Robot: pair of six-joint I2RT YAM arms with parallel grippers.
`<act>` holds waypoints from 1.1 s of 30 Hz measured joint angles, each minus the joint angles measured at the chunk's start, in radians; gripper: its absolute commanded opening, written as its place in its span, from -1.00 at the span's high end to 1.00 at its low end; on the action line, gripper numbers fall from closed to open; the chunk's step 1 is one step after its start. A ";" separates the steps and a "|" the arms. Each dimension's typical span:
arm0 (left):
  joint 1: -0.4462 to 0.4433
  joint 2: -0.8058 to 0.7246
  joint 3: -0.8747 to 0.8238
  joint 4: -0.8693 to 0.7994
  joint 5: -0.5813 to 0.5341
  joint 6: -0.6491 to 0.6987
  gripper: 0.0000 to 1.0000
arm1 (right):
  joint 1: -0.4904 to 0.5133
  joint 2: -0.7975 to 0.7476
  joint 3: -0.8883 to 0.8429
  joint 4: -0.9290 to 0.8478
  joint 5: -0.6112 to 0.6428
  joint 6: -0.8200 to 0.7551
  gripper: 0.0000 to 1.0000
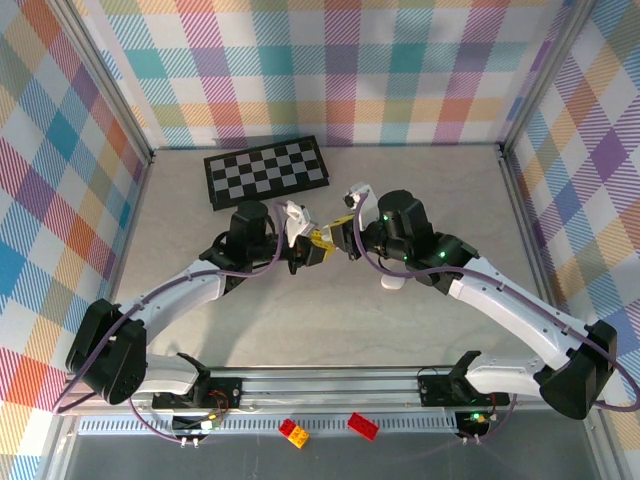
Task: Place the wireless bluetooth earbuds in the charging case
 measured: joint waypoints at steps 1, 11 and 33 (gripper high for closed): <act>-0.002 0.000 0.002 -0.001 0.000 0.001 1.00 | 0.000 0.002 0.000 0.001 -0.001 0.000 0.65; -0.008 0.000 0.006 -0.025 0.003 0.007 1.00 | -0.006 0.028 0.000 -0.001 -0.003 -0.022 0.68; -0.008 0.000 0.007 -0.049 -0.008 0.006 1.00 | -0.006 0.046 0.000 -0.038 -0.001 -0.098 0.68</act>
